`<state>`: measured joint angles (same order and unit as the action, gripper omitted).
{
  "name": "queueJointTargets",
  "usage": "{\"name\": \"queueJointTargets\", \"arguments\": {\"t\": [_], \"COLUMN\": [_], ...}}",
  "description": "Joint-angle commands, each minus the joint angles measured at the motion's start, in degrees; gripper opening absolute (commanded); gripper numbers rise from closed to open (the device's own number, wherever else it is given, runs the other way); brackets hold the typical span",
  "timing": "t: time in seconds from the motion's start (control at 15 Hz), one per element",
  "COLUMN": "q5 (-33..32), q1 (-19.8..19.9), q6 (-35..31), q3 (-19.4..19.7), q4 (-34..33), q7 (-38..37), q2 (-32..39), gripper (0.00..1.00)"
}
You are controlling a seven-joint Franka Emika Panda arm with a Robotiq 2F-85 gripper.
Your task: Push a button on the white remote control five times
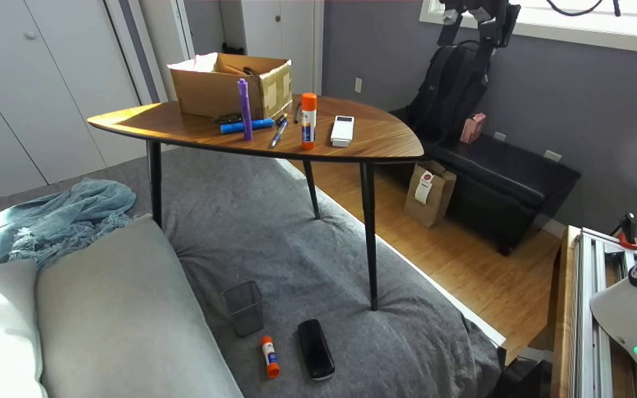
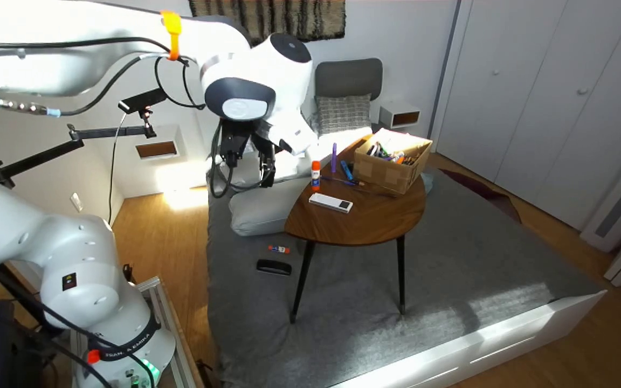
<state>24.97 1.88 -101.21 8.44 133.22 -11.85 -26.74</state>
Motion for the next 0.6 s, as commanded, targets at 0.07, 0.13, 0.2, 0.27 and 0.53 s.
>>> {"name": "queueJointTargets", "arguments": {"t": [0.07,0.13,0.2,0.27,0.53], "q5": [4.8,5.6,6.6,4.3,5.3], "q1": [2.8,3.1,3.2,3.5,3.6], "q6": [4.4,5.2,6.7,3.4,5.0], "q3": [-0.3,-0.3,-0.3,-1.0,-0.9], "q4": [-7.2,-8.2,-9.5,-5.5,-8.3], "q7": [-7.3,-9.1,-10.5,-7.2,-9.0], "q2": [10.3,12.0,13.8,9.7,13.8], "gripper": [1.0,1.0,1.0,1.0,1.0]}}
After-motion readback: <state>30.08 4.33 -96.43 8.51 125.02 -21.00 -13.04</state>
